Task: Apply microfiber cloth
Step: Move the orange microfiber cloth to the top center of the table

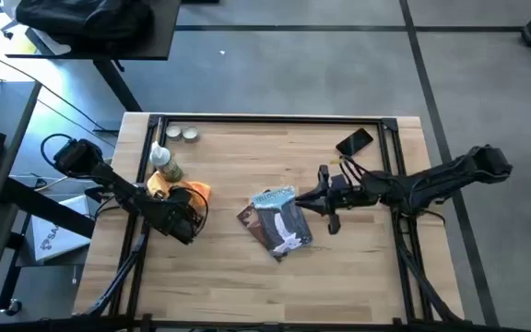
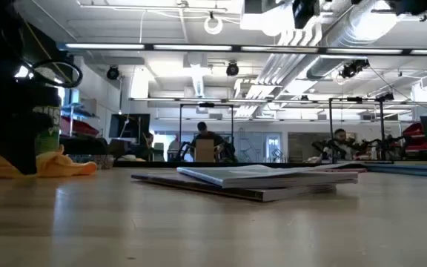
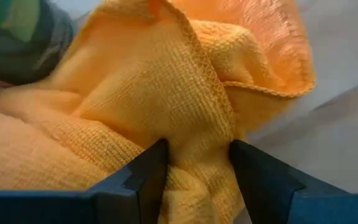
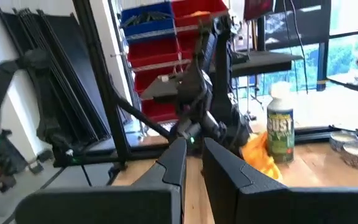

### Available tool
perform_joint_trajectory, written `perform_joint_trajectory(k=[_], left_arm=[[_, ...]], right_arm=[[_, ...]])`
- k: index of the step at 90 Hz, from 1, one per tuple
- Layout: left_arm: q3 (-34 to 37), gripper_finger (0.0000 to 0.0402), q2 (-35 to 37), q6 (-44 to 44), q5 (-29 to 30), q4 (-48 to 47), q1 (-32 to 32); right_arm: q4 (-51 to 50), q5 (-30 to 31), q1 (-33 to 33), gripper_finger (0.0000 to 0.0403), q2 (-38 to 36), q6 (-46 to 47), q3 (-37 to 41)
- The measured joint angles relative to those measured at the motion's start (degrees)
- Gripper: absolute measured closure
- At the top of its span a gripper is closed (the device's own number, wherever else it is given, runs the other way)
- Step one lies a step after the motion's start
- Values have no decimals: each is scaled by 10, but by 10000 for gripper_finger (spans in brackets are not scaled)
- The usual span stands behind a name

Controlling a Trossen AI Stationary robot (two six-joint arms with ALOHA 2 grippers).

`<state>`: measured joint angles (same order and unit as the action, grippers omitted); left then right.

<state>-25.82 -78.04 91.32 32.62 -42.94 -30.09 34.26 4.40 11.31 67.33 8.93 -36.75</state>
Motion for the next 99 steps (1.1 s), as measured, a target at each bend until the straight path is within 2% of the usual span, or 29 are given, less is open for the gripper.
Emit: perform_joint_trajectory(k=[11,30,47,64,79,90,99], left_arm=[[23,271,0,-33,27,68,0],[14,387,-3,-105,56,149,0],[17,391,-3,-285,135,346,15],[18,398,-3,-485,141,536,81],[18,400,-3,-655,105,729,139],[17,401,-2,-750,34,849,193],[17,401,-2,-764,-56,883,254]], right_arm=[[-16,-1,0,380,-3,-4,-14],[-52,-1,0,380,-3,-4,-15],[-86,-1,0,380,6,6,-16],[-87,16,-1,380,48,11,-15],[-86,65,-1,380,79,11,-15],[-84,103,-1,380,90,11,-15],[-84,120,-1,380,95,4,-15]])
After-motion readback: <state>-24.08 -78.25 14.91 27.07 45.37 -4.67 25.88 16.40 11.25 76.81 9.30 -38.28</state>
